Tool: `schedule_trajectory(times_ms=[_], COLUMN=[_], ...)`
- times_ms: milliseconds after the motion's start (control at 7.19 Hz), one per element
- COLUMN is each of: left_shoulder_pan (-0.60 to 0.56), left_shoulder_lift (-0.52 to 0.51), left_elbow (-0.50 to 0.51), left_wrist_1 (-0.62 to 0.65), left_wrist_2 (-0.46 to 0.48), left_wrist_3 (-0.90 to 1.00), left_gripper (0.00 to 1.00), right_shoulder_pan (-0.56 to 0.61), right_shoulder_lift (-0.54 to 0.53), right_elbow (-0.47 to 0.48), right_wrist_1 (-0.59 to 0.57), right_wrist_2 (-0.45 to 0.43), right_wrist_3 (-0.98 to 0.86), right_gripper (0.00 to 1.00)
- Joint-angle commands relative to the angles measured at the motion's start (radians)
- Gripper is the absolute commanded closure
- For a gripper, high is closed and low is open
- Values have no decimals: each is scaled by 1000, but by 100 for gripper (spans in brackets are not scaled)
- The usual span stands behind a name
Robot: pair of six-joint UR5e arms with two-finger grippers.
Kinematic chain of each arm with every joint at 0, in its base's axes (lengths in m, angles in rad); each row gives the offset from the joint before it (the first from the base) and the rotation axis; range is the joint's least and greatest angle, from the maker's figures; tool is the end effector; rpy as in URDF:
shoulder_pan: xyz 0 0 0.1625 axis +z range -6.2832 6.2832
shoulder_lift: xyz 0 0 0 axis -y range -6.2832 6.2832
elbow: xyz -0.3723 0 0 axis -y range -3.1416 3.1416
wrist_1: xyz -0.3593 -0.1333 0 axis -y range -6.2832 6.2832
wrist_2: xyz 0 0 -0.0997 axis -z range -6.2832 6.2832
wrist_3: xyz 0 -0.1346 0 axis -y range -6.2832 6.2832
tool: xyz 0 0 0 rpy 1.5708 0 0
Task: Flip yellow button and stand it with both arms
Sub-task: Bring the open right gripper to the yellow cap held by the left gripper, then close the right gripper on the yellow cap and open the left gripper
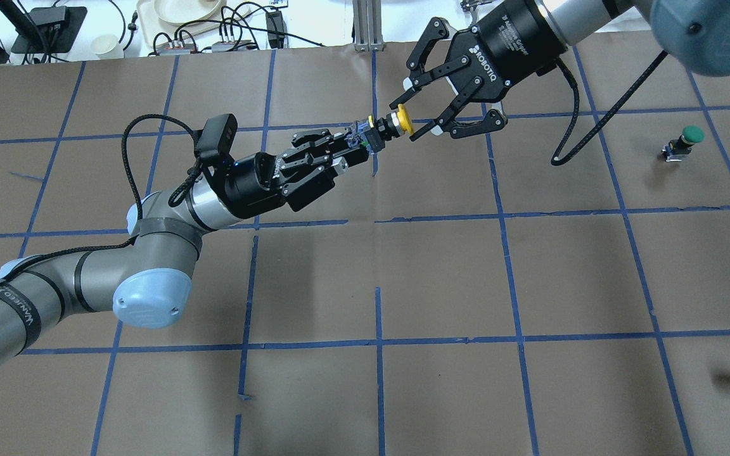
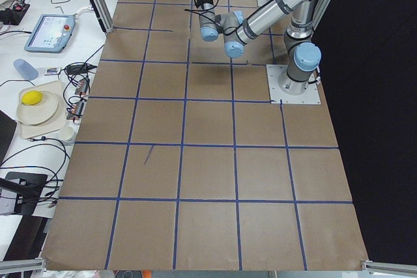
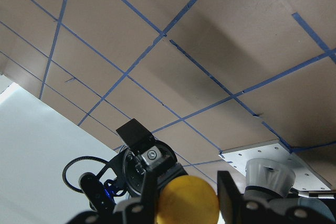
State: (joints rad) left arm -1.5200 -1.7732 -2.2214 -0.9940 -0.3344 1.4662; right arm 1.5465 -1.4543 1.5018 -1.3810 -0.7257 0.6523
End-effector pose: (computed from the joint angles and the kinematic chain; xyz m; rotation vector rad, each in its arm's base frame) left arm -0.2388 -0.4318 0.2719 -0.6566 -1.1609 1.1339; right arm 0.2223 -0.4836 0.4050 0.8955 2.1671 0.5906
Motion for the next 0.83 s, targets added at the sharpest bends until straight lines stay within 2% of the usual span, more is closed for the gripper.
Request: schedule_trajectory(times_ms=[0, 139, 278, 557, 696], left_shoulder_pan=[0, 0, 0, 1, 1], left_shoulder_lift=[0, 0, 0, 5, 26], left_elbow=[0, 0, 2, 5, 8], left_wrist_1=[0, 0, 0, 0, 0], left_wrist_2=[0, -6, 5, 9, 31], left_wrist_3=[-1, -9, -50, -76, -127], left_gripper=[80, 27, 0, 0, 0], right_shoulder_pan=[-2, -2, -2, -15, -41], right_shoulder_lift=[0, 0, 2, 3, 3], right_elbow=[0, 0, -2, -18, -40], right_wrist_1=[0, 0, 0, 0, -1], right_wrist_2=[2, 2, 2, -6, -44], right_wrist_3=[1, 0, 1, 0, -6], right_gripper=[82, 82, 82, 83, 83])
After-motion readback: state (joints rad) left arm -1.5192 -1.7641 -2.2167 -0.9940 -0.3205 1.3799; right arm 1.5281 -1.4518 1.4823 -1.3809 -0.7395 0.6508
